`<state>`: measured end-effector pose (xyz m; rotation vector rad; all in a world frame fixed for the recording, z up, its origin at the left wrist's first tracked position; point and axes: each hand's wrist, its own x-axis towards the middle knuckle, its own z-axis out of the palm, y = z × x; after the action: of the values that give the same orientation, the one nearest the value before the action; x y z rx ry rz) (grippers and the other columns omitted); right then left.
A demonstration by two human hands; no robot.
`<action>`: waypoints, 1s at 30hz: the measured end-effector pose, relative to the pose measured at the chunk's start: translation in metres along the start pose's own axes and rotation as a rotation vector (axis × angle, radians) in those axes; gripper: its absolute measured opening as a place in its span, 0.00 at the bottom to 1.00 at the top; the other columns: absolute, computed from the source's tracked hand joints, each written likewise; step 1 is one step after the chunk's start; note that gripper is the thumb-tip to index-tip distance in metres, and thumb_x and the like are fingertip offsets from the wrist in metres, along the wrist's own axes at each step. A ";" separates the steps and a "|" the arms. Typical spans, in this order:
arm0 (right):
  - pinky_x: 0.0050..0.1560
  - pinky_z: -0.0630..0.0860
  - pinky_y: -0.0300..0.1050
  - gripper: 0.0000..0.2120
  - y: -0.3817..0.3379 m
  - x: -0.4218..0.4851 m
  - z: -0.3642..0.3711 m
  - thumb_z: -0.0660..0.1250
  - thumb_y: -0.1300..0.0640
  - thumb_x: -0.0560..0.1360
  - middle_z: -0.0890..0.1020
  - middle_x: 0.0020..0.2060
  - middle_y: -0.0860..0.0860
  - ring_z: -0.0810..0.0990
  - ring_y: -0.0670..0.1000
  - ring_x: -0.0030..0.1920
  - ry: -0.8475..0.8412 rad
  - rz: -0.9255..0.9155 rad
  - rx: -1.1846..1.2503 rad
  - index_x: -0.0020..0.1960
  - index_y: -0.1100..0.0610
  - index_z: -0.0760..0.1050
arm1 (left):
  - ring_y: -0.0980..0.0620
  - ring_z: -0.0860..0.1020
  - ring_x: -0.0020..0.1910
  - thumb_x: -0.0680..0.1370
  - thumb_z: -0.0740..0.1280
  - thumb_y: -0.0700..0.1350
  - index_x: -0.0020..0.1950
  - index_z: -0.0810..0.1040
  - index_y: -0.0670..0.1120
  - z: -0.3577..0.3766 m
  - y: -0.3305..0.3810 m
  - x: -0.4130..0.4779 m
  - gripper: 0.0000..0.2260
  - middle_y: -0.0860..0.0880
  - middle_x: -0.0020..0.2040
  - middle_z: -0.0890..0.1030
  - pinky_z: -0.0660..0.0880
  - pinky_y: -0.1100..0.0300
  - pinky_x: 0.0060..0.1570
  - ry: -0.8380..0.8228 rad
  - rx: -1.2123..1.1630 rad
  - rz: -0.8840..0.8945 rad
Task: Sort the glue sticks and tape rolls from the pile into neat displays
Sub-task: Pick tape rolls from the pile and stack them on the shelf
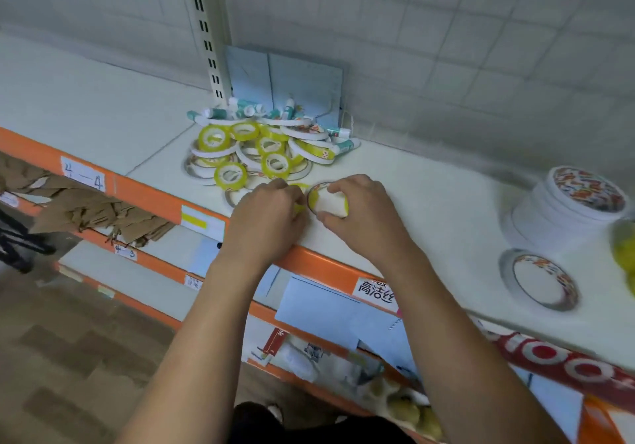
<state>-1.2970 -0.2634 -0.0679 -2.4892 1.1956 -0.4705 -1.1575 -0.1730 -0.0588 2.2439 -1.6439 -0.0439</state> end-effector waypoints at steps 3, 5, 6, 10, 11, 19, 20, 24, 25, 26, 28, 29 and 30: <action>0.67 0.67 0.52 0.30 -0.003 0.006 0.011 0.71 0.39 0.70 0.70 0.67 0.52 0.67 0.56 0.67 -0.036 0.064 -0.011 0.68 0.50 0.71 | 0.42 0.77 0.53 0.74 0.68 0.47 0.56 0.81 0.47 -0.001 -0.011 0.017 0.12 0.46 0.53 0.79 0.75 0.49 0.46 -0.049 -0.016 0.091; 0.68 0.65 0.52 0.33 -0.007 0.010 0.017 0.70 0.38 0.69 0.69 0.69 0.53 0.65 0.56 0.69 -0.046 0.105 -0.016 0.70 0.49 0.69 | 0.42 0.76 0.54 0.73 0.69 0.45 0.58 0.80 0.47 -0.001 -0.018 0.025 0.14 0.46 0.54 0.78 0.75 0.49 0.48 -0.080 -0.026 0.150; 0.68 0.65 0.52 0.33 -0.009 0.010 0.019 0.70 0.38 0.69 0.70 0.68 0.52 0.65 0.56 0.69 -0.047 0.120 -0.014 0.70 0.49 0.69 | 0.42 0.76 0.55 0.73 0.69 0.45 0.58 0.80 0.46 -0.001 -0.021 0.028 0.14 0.46 0.54 0.78 0.75 0.48 0.49 -0.092 -0.031 0.175; 0.66 0.67 0.52 0.31 -0.015 0.009 0.021 0.71 0.40 0.68 0.71 0.64 0.51 0.68 0.55 0.64 -0.018 0.165 0.018 0.68 0.50 0.70 | 0.43 0.75 0.57 0.73 0.68 0.44 0.60 0.79 0.46 -0.001 -0.029 0.038 0.15 0.46 0.55 0.77 0.74 0.49 0.52 -0.126 -0.057 0.256; 0.66 0.67 0.51 0.31 -0.015 0.007 0.019 0.71 0.42 0.68 0.70 0.64 0.51 0.67 0.55 0.65 0.004 0.184 0.027 0.68 0.50 0.70 | 0.43 0.75 0.57 0.73 0.68 0.44 0.61 0.78 0.46 0.000 -0.030 0.040 0.16 0.46 0.56 0.77 0.73 0.49 0.52 -0.137 -0.066 0.274; 0.67 0.66 0.46 0.31 0.011 -0.027 -0.015 0.72 0.46 0.68 0.70 0.66 0.53 0.67 0.56 0.66 0.129 0.370 -0.002 0.69 0.51 0.70 | 0.45 0.71 0.65 0.77 0.68 0.49 0.70 0.71 0.45 0.026 0.004 0.059 0.22 0.47 0.66 0.72 0.70 0.51 0.61 -0.238 -0.148 0.450; 0.66 0.66 0.46 0.31 0.014 -0.033 -0.018 0.72 0.46 0.68 0.70 0.66 0.52 0.68 0.56 0.66 0.134 0.387 -0.011 0.69 0.52 0.70 | 0.45 0.70 0.65 0.76 0.68 0.50 0.70 0.71 0.46 0.030 0.011 0.061 0.23 0.47 0.67 0.72 0.69 0.51 0.62 -0.262 -0.153 0.478; 0.66 0.66 0.45 0.30 0.022 -0.049 -0.026 0.73 0.47 0.69 0.71 0.65 0.52 0.69 0.56 0.65 0.158 0.448 -0.025 0.69 0.52 0.70 | 0.44 0.67 0.68 0.76 0.69 0.51 0.72 0.70 0.46 0.046 0.030 0.066 0.25 0.47 0.72 0.68 0.67 0.52 0.66 -0.318 -0.138 0.527; 0.66 0.66 0.45 0.30 0.023 -0.053 -0.029 0.73 0.47 0.69 0.71 0.65 0.52 0.69 0.56 0.65 0.165 0.458 -0.031 0.69 0.52 0.70 | 0.43 0.68 0.67 0.76 0.69 0.51 0.71 0.71 0.46 0.049 0.033 0.068 0.24 0.46 0.71 0.70 0.67 0.52 0.65 -0.319 -0.143 0.530; 0.66 0.66 0.46 0.30 0.025 -0.056 -0.031 0.73 0.46 0.69 0.71 0.65 0.52 0.69 0.56 0.65 0.172 0.469 -0.039 0.68 0.52 0.70 | 0.44 0.69 0.66 0.76 0.69 0.50 0.70 0.72 0.46 0.052 0.036 0.070 0.23 0.46 0.68 0.72 0.68 0.52 0.63 -0.315 -0.153 0.529; 0.66 0.67 0.47 0.30 0.029 -0.064 -0.037 0.73 0.46 0.69 0.71 0.65 0.52 0.69 0.56 0.64 0.190 0.495 -0.045 0.69 0.52 0.70 | 0.44 0.70 0.63 0.75 0.71 0.49 0.67 0.74 0.46 0.053 0.045 0.071 0.21 0.46 0.64 0.75 0.67 0.55 0.60 -0.295 -0.188 0.524; 0.65 0.68 0.48 0.30 0.033 -0.068 -0.040 0.73 0.46 0.69 0.71 0.65 0.52 0.69 0.56 0.64 0.201 0.510 -0.046 0.69 0.52 0.70 | 0.45 0.71 0.62 0.75 0.71 0.49 0.66 0.76 0.46 0.053 0.052 0.070 0.21 0.46 0.62 0.76 0.67 0.57 0.58 -0.283 -0.213 0.529; 0.65 0.68 0.49 0.30 0.036 -0.073 -0.044 0.73 0.46 0.69 0.71 0.65 0.52 0.70 0.56 0.64 0.210 0.524 -0.050 0.69 0.52 0.70 | 0.45 0.72 0.61 0.74 0.72 0.50 0.65 0.76 0.47 0.053 0.061 0.069 0.20 0.46 0.60 0.76 0.66 0.58 0.56 -0.275 -0.240 0.542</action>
<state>-1.3841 -0.2336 -0.0554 -2.0768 1.8836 -0.5651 -1.2036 -0.2668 -0.0771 1.6132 -2.2061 -0.4009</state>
